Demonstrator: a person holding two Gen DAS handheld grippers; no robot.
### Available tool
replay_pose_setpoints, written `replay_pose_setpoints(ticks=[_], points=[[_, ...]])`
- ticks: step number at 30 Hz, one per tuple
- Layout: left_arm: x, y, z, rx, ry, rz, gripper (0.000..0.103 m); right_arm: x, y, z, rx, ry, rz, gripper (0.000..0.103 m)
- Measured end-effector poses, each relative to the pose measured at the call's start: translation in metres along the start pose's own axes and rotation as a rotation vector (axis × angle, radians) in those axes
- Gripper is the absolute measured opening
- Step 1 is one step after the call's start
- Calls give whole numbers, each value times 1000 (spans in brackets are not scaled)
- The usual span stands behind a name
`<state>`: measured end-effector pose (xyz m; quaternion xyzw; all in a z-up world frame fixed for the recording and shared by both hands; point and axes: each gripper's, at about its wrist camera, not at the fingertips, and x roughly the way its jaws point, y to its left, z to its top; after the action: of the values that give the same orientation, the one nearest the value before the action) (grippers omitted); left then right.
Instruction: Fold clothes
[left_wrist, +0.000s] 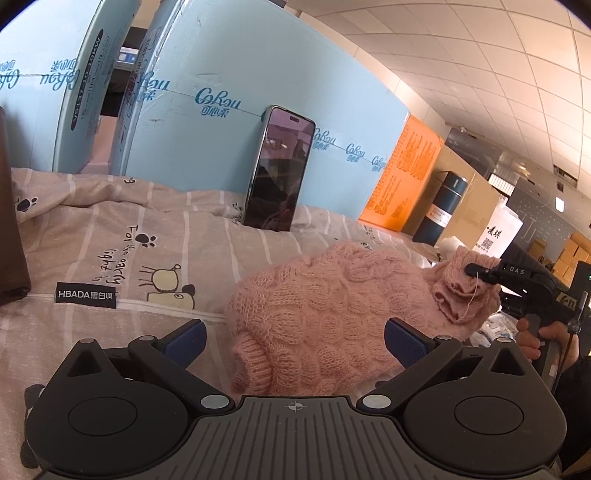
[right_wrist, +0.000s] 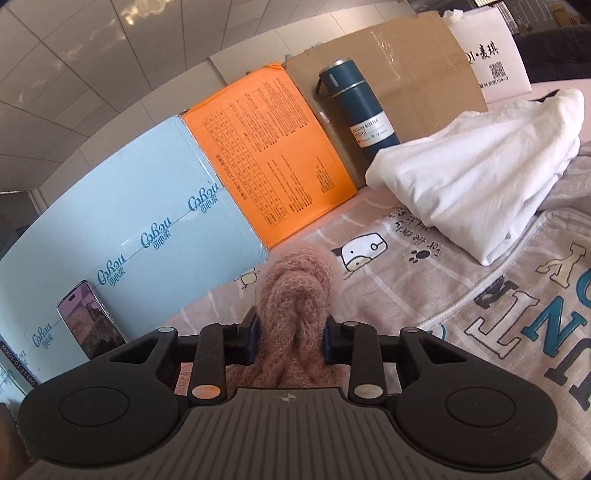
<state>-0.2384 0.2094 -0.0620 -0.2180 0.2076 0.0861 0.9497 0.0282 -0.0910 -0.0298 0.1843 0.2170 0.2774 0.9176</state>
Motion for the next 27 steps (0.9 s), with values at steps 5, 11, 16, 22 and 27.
replay_pose_setpoints(ticks=[5, 11, 16, 22, 27], points=[[-3, -1, 1, -5, -15, -9, 103, -10, 57, -6, -306, -113, -12, 28], [-8, 1, 2, -25, -35, -12, 103, -27, 124, -38, -657, -223, 106, 28], [-14, 7, 5, -64, -75, -16, 103, -43, 154, -69, -818, -223, 297, 25], [-21, 13, 8, -114, -138, -32, 103, -52, 168, -95, -927, -108, 492, 25], [-25, 16, 10, -140, -188, -65, 103, -44, 164, -98, -871, 65, 604, 44]])
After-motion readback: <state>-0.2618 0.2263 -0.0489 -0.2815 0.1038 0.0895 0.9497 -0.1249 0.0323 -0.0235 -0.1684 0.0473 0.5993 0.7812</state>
